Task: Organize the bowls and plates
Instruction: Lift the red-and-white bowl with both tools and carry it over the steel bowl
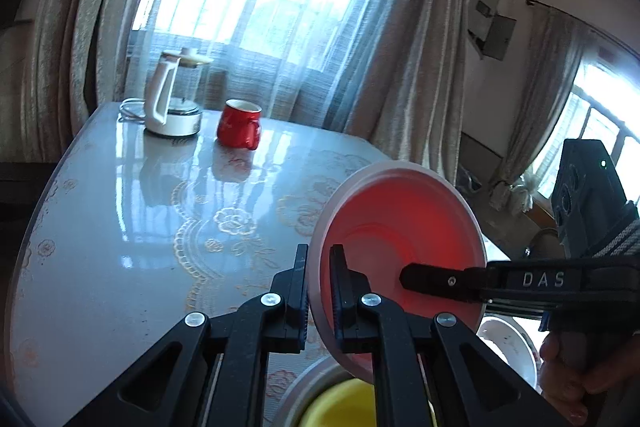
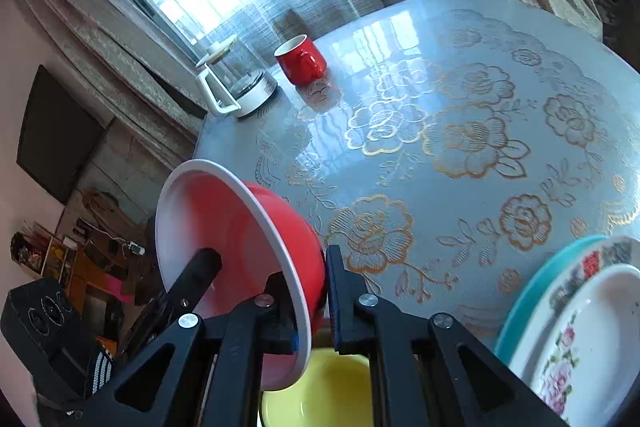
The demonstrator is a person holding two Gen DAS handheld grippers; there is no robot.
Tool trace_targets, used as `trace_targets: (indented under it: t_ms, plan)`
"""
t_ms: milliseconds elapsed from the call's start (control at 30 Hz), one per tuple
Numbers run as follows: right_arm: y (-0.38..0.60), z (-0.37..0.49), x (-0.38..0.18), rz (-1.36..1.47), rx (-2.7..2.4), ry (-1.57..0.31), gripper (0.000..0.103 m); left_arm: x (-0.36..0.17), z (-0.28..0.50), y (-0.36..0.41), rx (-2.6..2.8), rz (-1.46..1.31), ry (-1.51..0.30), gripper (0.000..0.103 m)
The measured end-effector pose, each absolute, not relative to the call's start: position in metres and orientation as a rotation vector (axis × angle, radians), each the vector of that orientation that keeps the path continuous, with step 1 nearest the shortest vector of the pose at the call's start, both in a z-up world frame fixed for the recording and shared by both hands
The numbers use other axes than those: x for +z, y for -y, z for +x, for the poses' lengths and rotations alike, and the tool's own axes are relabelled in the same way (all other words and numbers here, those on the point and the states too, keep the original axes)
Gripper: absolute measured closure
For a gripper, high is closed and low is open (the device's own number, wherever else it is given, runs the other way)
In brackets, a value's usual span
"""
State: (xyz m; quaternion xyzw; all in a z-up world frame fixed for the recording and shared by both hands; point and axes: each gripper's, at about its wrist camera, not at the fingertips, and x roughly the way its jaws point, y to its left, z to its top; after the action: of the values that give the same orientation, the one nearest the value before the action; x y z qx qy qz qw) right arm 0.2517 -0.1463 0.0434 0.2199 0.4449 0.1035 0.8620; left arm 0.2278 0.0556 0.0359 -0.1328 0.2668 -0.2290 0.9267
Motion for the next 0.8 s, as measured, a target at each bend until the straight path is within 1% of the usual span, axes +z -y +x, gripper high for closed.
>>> trace_targets:
  t_ms: [200,367,800]
  plan:
    - [0.158,0.231,0.043,0.499,0.218,-0.936,0.093,0.043,0.207,-0.041,-0.503,-0.218,-0.522,0.094]
    - [0.163,0.212,0.042,0.511,0.254,-0.937,0.093,0.036,0.183,-0.046,-0.477,-0.246,-0.560,0.094]
    - [0.159,0.179,0.010,0.562,0.362,-1.010,0.091,0.017,0.141,-0.049,-0.370,-0.231,-0.664,0.094]
